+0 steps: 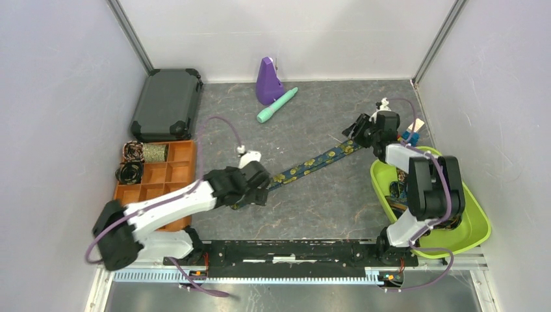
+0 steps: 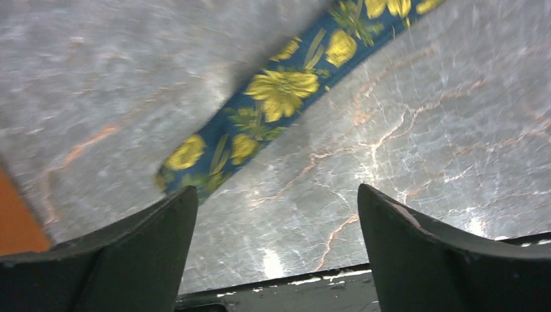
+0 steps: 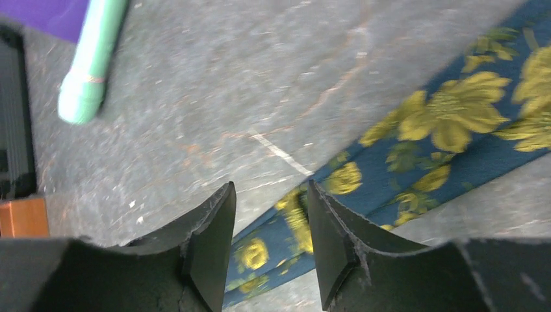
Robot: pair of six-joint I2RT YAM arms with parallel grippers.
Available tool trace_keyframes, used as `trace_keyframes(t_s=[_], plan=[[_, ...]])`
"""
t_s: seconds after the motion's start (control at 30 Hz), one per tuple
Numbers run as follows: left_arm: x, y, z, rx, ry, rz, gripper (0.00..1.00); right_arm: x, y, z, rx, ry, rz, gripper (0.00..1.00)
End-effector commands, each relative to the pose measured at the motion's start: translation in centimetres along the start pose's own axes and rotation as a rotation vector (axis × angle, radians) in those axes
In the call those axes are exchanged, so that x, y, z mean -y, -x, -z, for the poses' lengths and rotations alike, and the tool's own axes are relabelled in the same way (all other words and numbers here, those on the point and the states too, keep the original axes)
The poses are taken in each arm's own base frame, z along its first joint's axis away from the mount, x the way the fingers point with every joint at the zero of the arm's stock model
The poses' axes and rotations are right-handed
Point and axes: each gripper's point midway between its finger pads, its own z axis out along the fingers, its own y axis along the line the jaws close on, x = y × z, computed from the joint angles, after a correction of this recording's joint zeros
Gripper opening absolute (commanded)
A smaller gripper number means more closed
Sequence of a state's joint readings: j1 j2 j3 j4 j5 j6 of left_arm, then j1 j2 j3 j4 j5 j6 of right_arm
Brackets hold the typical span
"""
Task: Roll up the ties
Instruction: Flatten out the tie at the center of the board.
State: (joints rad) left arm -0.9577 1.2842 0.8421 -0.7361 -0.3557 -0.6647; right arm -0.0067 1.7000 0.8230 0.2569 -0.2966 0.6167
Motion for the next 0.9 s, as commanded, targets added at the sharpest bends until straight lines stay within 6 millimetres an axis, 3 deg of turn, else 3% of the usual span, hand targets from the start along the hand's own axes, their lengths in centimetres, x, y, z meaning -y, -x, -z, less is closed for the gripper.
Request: trace_keyframes(t_s=[0.0,0.2,0.37,0.5,0.67,0.87], plan=[[-5.5,0.6,2.9,0.151,0.142,0.153,1.0,-6.7,0.9,2.5,0.047,0.074,0.16,0.52],[-7.0,0.0,3.9,0.182,0.125,0.313,0.97,-14.3,-6.3,4.9,-0.026,0.243,0.248,0.48],[-8.9,-1.1,4.0,0.213,0.138,0.49,0.89,-20.8,-12.4,6.5,-0.12,0.427,0.305,0.36],[-10.0,-1.2,4.1,0.261,0.108,0.62,0.7,-24.5,-16.6,6.9,-0.202,0.505,0.355,0.27],[-11.2,-1.9,3.7,0.23,0.168,0.679,0.66,-29.2,-21.0,8.4,-0.277,0.638,0.381,0.16],[-12.0,-2.1,3.6,0.24,0.198,0.733,0.6,-34.4,-26.5,10.3,-0.406,0.817,0.397,0.11]])
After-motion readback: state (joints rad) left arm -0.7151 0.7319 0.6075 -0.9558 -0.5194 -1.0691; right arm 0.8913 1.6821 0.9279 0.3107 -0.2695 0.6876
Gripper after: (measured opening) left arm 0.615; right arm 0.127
